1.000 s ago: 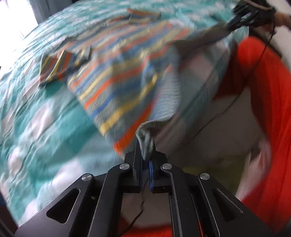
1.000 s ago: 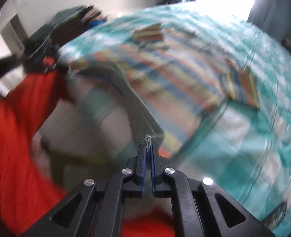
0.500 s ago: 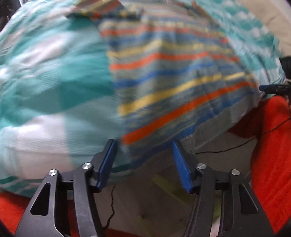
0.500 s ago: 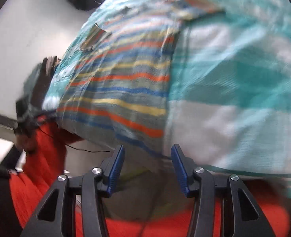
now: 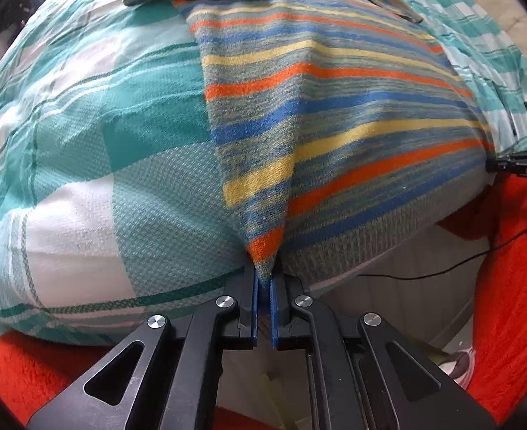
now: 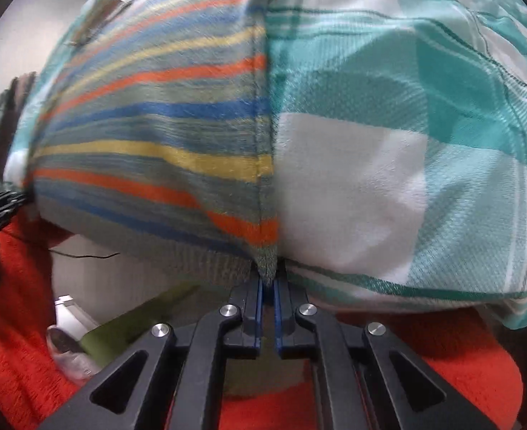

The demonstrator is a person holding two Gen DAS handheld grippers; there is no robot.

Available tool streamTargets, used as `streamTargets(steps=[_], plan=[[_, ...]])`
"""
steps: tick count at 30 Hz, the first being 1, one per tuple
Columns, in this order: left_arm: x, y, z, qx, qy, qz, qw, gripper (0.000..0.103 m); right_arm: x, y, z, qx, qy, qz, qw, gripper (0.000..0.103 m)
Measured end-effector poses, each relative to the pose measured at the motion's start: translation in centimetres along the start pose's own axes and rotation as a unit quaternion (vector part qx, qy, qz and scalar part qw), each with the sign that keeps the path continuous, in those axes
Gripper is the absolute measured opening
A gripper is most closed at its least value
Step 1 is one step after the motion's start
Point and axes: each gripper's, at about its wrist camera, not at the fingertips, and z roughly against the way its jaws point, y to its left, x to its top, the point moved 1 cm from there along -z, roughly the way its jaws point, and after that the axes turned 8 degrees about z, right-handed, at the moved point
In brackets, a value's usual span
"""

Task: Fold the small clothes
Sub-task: 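Lift the hem with both tools, lay the sweater flat, open both tools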

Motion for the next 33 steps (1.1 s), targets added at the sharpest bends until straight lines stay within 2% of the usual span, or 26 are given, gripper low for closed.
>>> streamTargets(steps=[4, 7, 10, 11, 12, 13, 14, 15, 17, 20, 22, 23, 26, 28, 30, 32, 33], plan=[[-0.2, 0.2, -0.3, 0.002, 0.002, 0.018, 0.9998, 0.004, 0.0, -0.2, 0.2, -0.001, -0.008, -0.015, 1.0, 0.004], [-0.3, 0.1, -0.5, 0.013, 0.0, 0.032, 0.9994, 0.008, -0.3, -0.2, 0.6, -0.016, -0.013, -0.019, 1.0, 0.004], [-0.6, 0.3, -0.2, 0.024, 0.0, 0.041, 0.9989, 0.011, -1.3, -0.1, 1.2, -0.033, -0.021, -0.023, 0.999, 0.009], [-0.6, 0.3, -0.2, 0.031, 0.006, 0.043, 0.9985, 0.016, -1.7, 0.0, 1.5, -0.036, -0.021, -0.031, 0.999, 0.019], [-0.7, 0.1, -0.2, 0.04, 0.012, 0.046, 0.9981, 0.029, -2.2, -0.1, 1.8, -0.042, -0.023, -0.041, 0.998, 0.025], [-1.1, 0.3, 0.1, 0.051, 0.016, 0.05, 0.9973, 0.038, -2.6, -0.1, 2.4, -0.045, -0.029, -0.049, 0.997, 0.037], [-1.5, 0.3, 0.6, 0.065, 0.014, 0.054, 0.9964, 0.058, -3.1, 0.2, 2.9, -0.047, -0.039, -0.055, 0.997, 0.045], [-1.9, 0.6, 1.2, 0.076, 0.006, 0.057, 0.9955, 0.073, -3.6, 0.2, 3.7, -0.049, -0.05, -0.06, 0.996, 0.047], [-2.4, 1.1, 2.9, 0.096, -0.014, 0.066, 0.9931, 0.075, -4.7, 0.4, 5.6, -0.065, -0.081, -0.069, 0.992, 0.054], [-2.2, 2.1, 6.0, 0.116, -0.053, 0.086, 0.9881, 0.075, -5.6, 1.1, 8.7, -0.119, -0.141, -0.073, 0.98, 0.054], [-0.6, 1.9, 8.4, 0.131, -0.096, 0.08, 0.9836, 0.075, -6.0, 2.2, 10.8, -0.154, -0.197, -0.073, 0.965, 0.055], [0.6, 1.7, 10.0, 0.138, -0.125, 0.071, 0.98, 0.075, -6.0, 2.9, 11.6, -0.16, -0.226, -0.077, 0.958, 0.059], [5.8, 0.6, 12.9, 0.13, -0.2, 0.044, 0.9702, 0.077, -4.9, 4.8, 12.0, -0.13, -0.286, -0.081, 0.946, 0.067], [9.1, 0.3, 13.8, 0.107, -0.231, 0.032, 0.9666, 0.079, -3.3, 6.4, 10.8, -0.106, -0.284, -0.066, 0.951, 0.067], [13.2, -1.3, 12.6, 0.084, -0.254, 0.014, 0.9636, 0.079, -2.4, 7.8, 9.5, -0.092, -0.274, -0.039, 0.957, 0.067], [16.1, -3.2, 10.1, 0.073, -0.252, -0.018, 0.9649, 0.079, -2.0, 8.5, 8.1, -0.083, -0.264, -0.025, 0.961, 0.067], [17.6, -4.5, 7.8, 0.08, -0.24, -0.053, 0.9661, 0.078, -2.2, 8.8, 7.5, -0.079, -0.256, -0.019, 0.963, 0.067]])
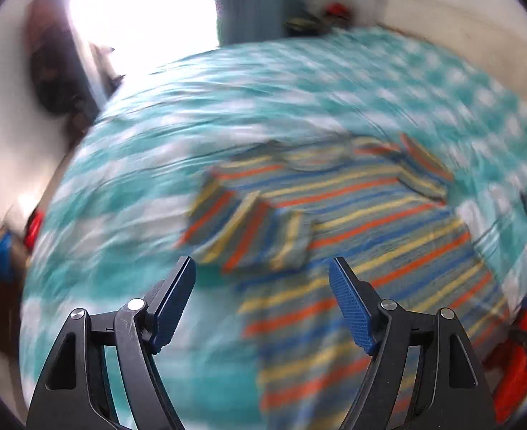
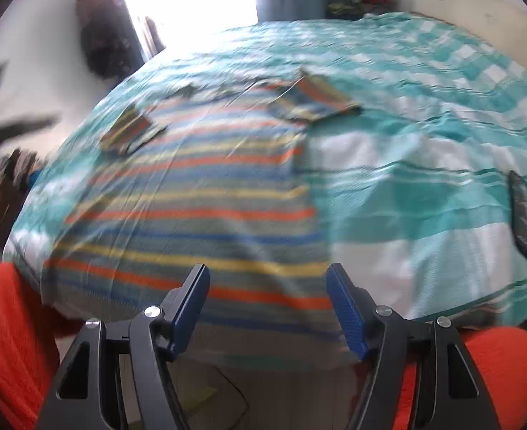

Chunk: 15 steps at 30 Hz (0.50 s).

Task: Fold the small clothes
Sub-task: 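Lift the hem with both tools, lay the sweater flat, open both tools, then grasp a sleeve cuff with the left tool, fold it across the body, release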

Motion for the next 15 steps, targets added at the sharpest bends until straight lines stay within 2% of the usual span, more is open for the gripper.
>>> streamTargets(steps=[3, 6, 8, 10, 11, 12, 13, 15], plan=[[-0.4, -3.2, -5.7, 0.021, 0.032, -0.078, 0.9962, 0.073, -0.5, 0.3, -0.2, 0.011, 0.006, 0.01, 1.0, 0.067], [-0.7, -4.1, -11.0, 0.026, 0.098, -0.088, 0.9909, 0.073, -0.8, 0.1, -0.5, 0.013, 0.001, 0.008, 1.0, 0.067], [-1.3, -3.9, -13.4, 0.042, 0.131, -0.084, 0.9869, 0.073, -0.9, -0.3, -0.7, 0.014, 0.005, -0.002, 1.0, 0.067], [-1.1, -3.0, -13.9, 0.025, 0.134, -0.054, 0.9892, 0.059, -0.9, -0.8, -0.9, 0.016, 0.007, -0.014, 1.0, 0.067], [-1.0, -2.3, -13.5, 0.018, 0.137, -0.037, 0.9898, 0.027, -0.8, -1.1, -0.9, 0.017, 0.006, -0.019, 1.0, 0.067], [-0.8, -1.8, -13.1, 0.015, 0.139, -0.028, 0.9897, 0.005, -0.8, -1.4, -1.0, 0.017, 0.007, -0.026, 0.999, 0.067], [-0.6, -1.2, -12.6, 0.014, 0.136, -0.022, 0.9903, 0.005, -0.9, -1.6, -1.0, 0.018, 0.009, -0.032, 0.999, 0.067], [0.3, 1.6, -10.6, -0.001, 0.113, 0.03, 0.9932, 0.004, -0.9, -1.9, -1.2, 0.019, 0.011, -0.042, 0.999, 0.067]])
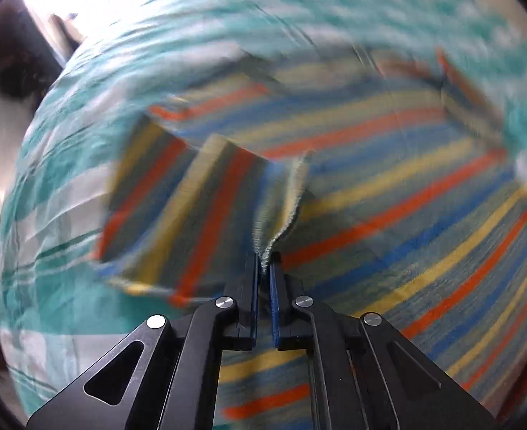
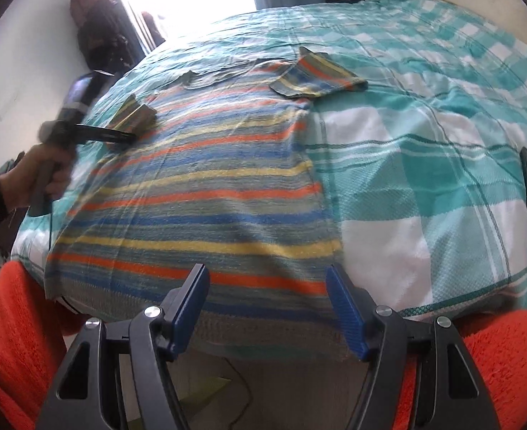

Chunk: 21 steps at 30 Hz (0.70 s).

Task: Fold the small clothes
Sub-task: 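Grasp a sleeve cuff with the left tool, fold it across the body, release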

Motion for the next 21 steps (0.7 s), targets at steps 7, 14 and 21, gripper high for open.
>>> streamTargets(steps=[7, 14, 21], plan=[[-1.4, 23.6, 5.4, -0.021, -0.08, 0.413, 0.9069, 0.004, 0.0, 0.1, 0.1, -0.007, -0.003, 0.003, 1.0, 0.067], [-3.9, 26.7, 1.4, 0.024, -0.024, 0.418, 0.908, 0.002, 0.1, 1.2, -1.3, -0.011, 0.021, 0.022, 0.999, 0.067], [-6.9, 28.5, -0.8, 0.073, -0.003, 0.459, 0.8853, 0.0, -0.2, 1.3, -2.3, -0.018, 0.044, 0.029, 0.998, 0.067]])
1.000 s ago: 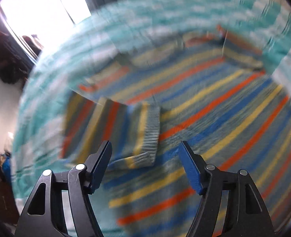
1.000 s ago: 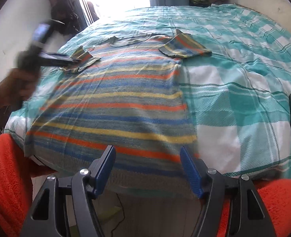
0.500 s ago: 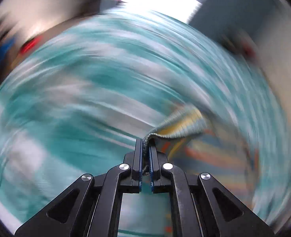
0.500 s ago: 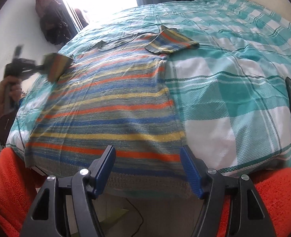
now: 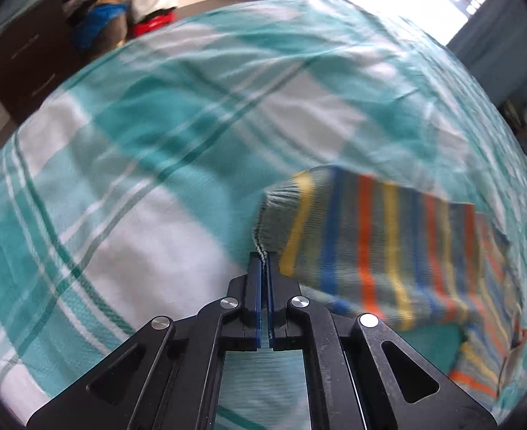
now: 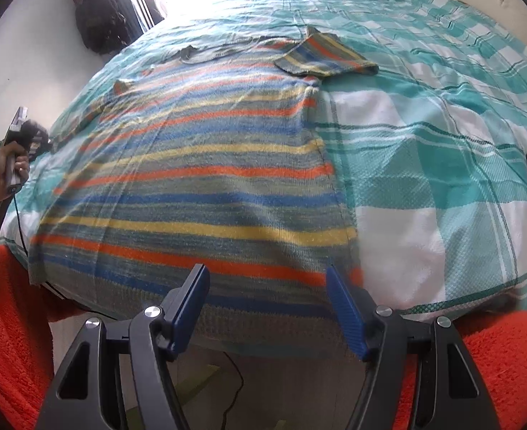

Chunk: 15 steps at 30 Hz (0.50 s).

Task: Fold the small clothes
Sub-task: 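Grasp a sleeve cuff with the left tool, fold it across the body, release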

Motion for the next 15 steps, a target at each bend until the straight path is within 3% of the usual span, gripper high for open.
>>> streamTargets(steps=[4, 7, 8, 9, 10, 12, 15], plan=[[-0.7, 0.5, 0.2, -0.006, 0.001, -0.013, 0.9999, 0.002, 0.5, -1.0, 0.8, 0.026, 0.002, -0.022, 0.999, 0.067], [-0.9, 0.5, 1.1, 0.022, -0.003, -0.035, 0.9991, 0.024, 3.6, -3.4, 3.0, 0.055, -0.003, -0.033, 0.998, 0.067], [-1.0, 1.0, 1.7, 0.038, -0.007, -0.034, 0.9987, 0.047, 5.0, -4.1, 3.7, 0.047, -0.008, -0.021, 0.999, 0.074], [-1.2, 1.6, 2.6, 0.054, -0.015, -0.031, 0.9979, 0.062, 7.1, -5.0, 4.5, 0.02, -0.014, 0.004, 1.0, 0.08], [-1.6, 2.1, 3.6, 0.057, -0.024, -0.03, 0.9976, 0.066, 9.2, -5.6, 4.9, -0.01, -0.021, 0.031, 0.999, 0.088], [-2.9, 3.0, 6.1, 0.038, -0.045, -0.038, 0.9975, 0.07, 13.2, -6.0, 4.7, -0.054, -0.043, 0.096, 0.993, 0.088], [-5.3, 3.8, 8.6, 0.017, -0.051, -0.054, 0.9971, 0.072, 18.5, -4.9, 0.5, -0.06, -0.031, 0.198, 0.978, 0.088]])
